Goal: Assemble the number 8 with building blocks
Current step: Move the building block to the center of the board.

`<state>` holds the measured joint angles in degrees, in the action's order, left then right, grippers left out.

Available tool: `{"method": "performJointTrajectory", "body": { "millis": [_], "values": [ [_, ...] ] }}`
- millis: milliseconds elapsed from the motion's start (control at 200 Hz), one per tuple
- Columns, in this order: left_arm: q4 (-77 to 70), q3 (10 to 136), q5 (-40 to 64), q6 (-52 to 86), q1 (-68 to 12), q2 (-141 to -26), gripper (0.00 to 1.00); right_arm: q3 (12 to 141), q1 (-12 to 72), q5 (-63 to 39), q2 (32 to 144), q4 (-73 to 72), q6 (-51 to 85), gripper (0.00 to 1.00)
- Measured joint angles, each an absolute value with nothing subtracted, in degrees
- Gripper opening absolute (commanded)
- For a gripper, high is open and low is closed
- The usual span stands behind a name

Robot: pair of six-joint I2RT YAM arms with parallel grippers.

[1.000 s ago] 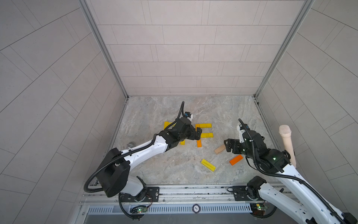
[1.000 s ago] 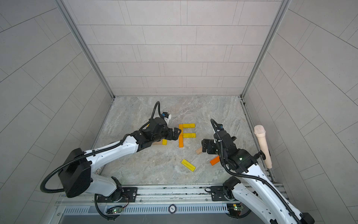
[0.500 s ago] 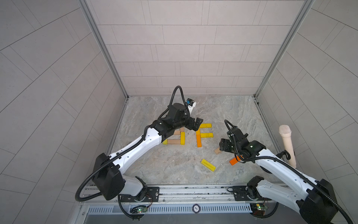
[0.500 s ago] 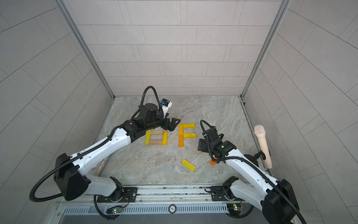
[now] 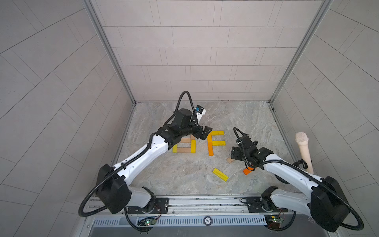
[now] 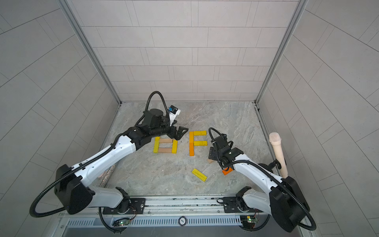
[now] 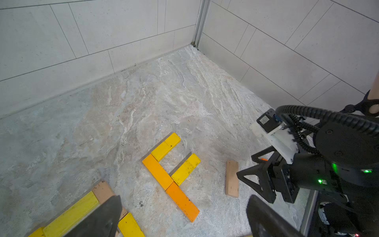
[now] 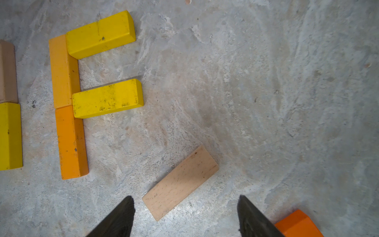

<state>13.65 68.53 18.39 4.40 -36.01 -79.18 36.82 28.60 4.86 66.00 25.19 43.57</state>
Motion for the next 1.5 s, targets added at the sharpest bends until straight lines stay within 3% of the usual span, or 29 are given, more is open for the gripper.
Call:
{"method": "performJointTrajectory", "body": {
  "millis": [791,1501],
  "values": [
    [14.0,68.5,19.2,2.3,-35.0,-78.2,1.00,37.8,28.6,3.7,74.3,20.6,44.9,0.70],
    [14.5,68.3,24.4,2.3,-35.0,-78.0,1.00,32.1,28.9,1.7,74.0,17.3,51.5,0.64]
  ]
}}
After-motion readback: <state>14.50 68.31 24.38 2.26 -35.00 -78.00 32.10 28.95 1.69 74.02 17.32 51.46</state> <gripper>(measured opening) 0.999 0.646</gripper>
